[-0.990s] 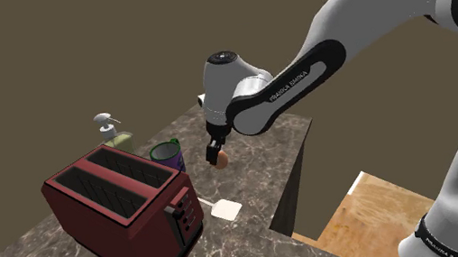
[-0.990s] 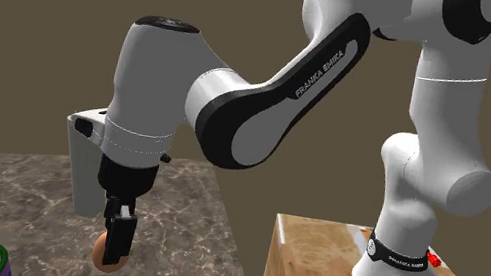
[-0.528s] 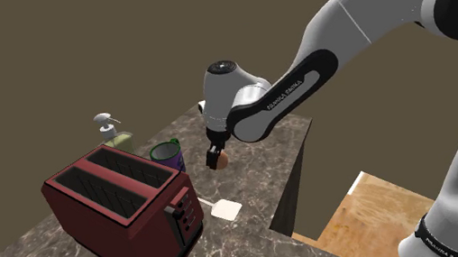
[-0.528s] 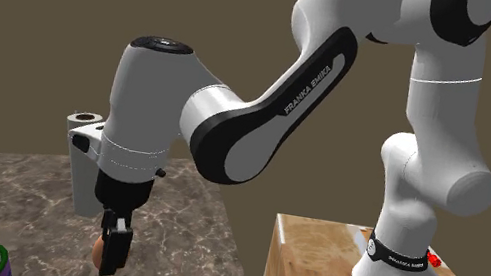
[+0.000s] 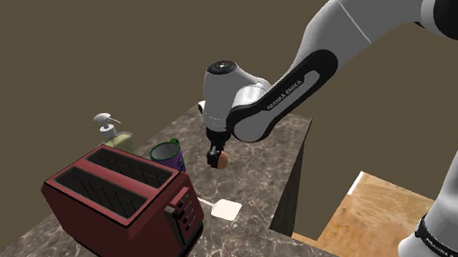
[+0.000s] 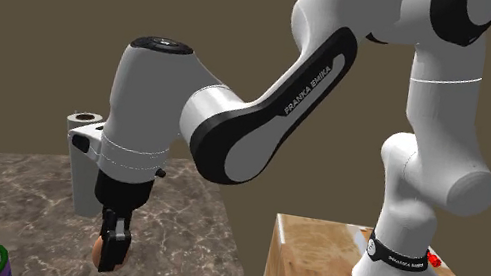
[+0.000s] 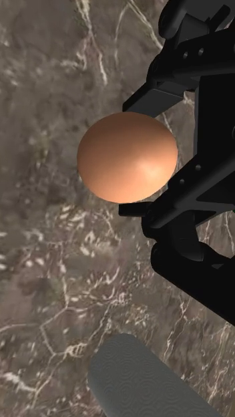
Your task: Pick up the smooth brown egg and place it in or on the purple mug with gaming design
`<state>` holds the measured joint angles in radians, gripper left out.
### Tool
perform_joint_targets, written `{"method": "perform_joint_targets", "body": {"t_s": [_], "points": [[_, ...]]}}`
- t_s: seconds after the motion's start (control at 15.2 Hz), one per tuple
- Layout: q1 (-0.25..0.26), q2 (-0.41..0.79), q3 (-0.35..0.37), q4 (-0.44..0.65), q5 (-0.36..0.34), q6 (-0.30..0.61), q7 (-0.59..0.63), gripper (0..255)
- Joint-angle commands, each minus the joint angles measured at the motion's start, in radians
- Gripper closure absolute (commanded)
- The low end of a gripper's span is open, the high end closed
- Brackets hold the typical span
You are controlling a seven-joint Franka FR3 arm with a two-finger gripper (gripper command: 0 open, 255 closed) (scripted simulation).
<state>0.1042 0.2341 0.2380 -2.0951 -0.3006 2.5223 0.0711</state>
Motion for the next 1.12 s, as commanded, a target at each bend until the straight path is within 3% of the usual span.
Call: {"method": "perform_joint_targets", "body": {"t_s": [0.0,0.4,1.06], "points": [[0.0,0.0,0.0,0.0,0.0,0.0,0.0,255],[0.0,0.0,0.0,0.0,0.0,0.0,0.0,255],[-0.011,-0.077,0.018,0.043,0.06,-0.113,-0.053,255]]}}
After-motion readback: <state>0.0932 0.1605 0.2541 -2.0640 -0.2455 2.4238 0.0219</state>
